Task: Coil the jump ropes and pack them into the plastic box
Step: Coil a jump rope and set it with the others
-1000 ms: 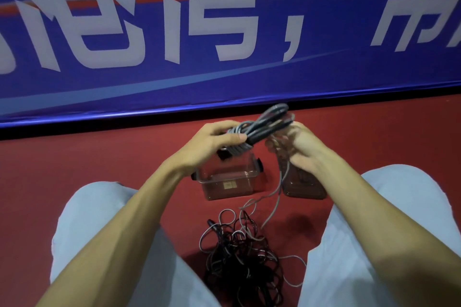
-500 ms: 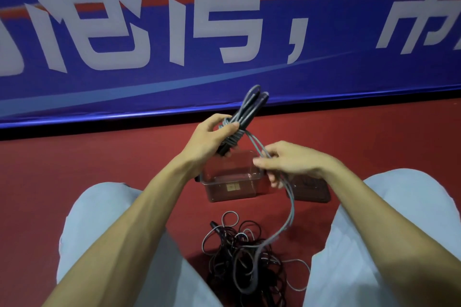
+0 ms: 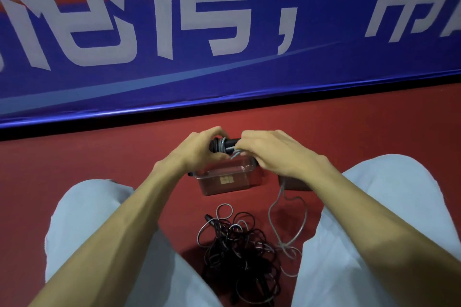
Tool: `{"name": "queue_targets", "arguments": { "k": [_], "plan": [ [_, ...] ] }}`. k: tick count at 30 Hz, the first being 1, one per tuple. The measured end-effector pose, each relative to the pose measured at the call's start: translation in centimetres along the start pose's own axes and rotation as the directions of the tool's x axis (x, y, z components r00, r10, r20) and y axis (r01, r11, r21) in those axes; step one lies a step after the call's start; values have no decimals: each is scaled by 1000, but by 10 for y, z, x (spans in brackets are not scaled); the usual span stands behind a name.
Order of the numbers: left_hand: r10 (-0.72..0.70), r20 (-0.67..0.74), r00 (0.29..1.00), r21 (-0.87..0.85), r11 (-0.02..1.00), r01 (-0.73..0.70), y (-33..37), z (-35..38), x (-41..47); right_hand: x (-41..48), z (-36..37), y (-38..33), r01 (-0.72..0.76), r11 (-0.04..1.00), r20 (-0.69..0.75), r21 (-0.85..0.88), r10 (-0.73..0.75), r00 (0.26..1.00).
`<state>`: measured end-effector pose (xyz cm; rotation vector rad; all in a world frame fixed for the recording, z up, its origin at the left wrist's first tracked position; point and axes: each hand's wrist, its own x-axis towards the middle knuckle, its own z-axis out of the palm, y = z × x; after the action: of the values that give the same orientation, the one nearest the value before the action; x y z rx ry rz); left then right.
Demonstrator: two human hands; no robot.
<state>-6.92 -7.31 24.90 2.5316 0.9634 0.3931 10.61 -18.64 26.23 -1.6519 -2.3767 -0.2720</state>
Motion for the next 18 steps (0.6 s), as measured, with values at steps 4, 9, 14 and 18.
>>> {"name": "queue_targets", "arguments": {
  "k": [4,9,14,18],
  "plan": [
    [119,97,988,113,985,-130,2,6,-3,1,-6,1,-98,992,-255,77,114,960],
    [252,108,962,94,960,-262,12,6,-7,2,-4,11,-400,868,-284,295,479,831],
    [272,67,960,-44,962,-269,16,3,-9,5,-6,21,-400,618,-75,677,598,798],
    [209,-9,978,-301,932,-202,19,-6,-10,4,-14,28,-141,295,-65,945,593,803]
  ]
}}
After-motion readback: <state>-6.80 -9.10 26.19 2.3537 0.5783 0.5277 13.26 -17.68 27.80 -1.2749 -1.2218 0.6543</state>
